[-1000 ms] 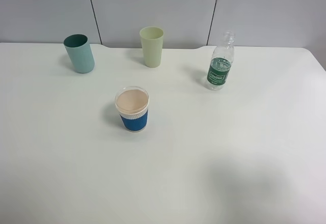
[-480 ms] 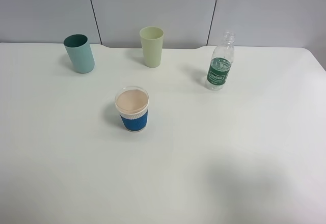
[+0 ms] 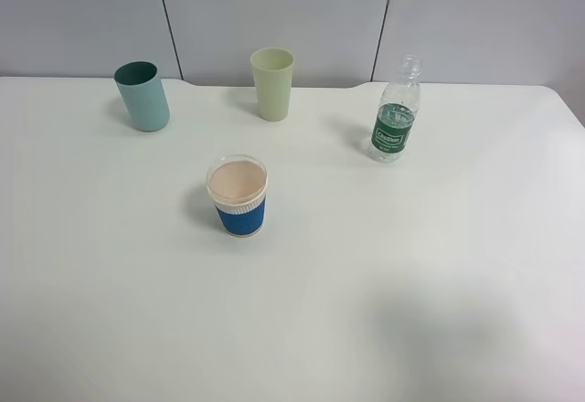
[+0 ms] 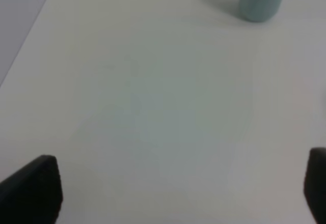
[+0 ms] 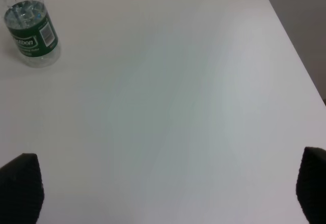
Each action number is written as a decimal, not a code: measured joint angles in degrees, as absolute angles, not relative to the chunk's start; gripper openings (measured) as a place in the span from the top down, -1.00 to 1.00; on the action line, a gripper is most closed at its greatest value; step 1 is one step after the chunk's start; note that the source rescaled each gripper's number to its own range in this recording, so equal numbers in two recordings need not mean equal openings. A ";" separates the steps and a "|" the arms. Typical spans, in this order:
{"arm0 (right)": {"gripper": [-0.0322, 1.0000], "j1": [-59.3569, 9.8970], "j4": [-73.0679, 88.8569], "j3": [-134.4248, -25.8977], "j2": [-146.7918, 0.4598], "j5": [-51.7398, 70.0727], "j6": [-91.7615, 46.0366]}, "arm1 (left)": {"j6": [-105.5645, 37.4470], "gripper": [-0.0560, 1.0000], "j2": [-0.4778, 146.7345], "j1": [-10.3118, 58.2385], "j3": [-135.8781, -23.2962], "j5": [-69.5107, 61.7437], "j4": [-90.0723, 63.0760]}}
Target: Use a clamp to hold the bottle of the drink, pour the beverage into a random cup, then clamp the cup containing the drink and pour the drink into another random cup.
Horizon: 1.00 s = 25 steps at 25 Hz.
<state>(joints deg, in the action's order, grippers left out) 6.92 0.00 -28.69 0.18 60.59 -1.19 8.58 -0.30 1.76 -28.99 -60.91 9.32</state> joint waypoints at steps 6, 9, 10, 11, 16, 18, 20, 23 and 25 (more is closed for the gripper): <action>-1.00 6.92 0.00 -28.69 0.18 60.59 -1.19 | 8.58 -0.77 -0.30 1.76 -28.99 -60.91 9.32; -1.00 6.92 0.00 -28.69 0.18 60.59 -1.19 | 8.58 -0.77 -0.30 1.76 -28.99 -60.91 9.32; -1.00 6.92 0.00 -28.69 0.18 60.59 -1.19 | 8.58 -0.77 -0.30 1.76 -28.99 -60.91 9.32; -1.00 6.92 0.00 -28.69 0.18 60.59 -1.19 | 8.58 -0.77 -0.30 1.76 -28.99 -60.91 9.32; -1.00 6.92 0.00 -28.69 0.18 60.59 -1.19 | 8.58 -0.77 -0.30 1.76 -28.99 -60.91 9.32; -1.00 6.92 0.00 -28.69 0.18 60.59 -1.19 | 8.58 -0.75 -0.30 1.76 -28.99 -60.91 9.32; -1.00 6.92 0.00 -28.69 0.18 60.59 -1.19 | 8.58 -0.74 -0.30 1.76 -28.99 -60.91 9.32; -1.00 6.92 0.00 -28.69 0.18 60.59 -1.19 | 8.58 -0.73 -0.30 1.76 -28.99 -60.91 9.32; -1.00 6.92 0.00 -28.69 0.18 60.59 -1.19 | 8.58 -0.73 -0.30 1.76 -28.99 -60.91 9.32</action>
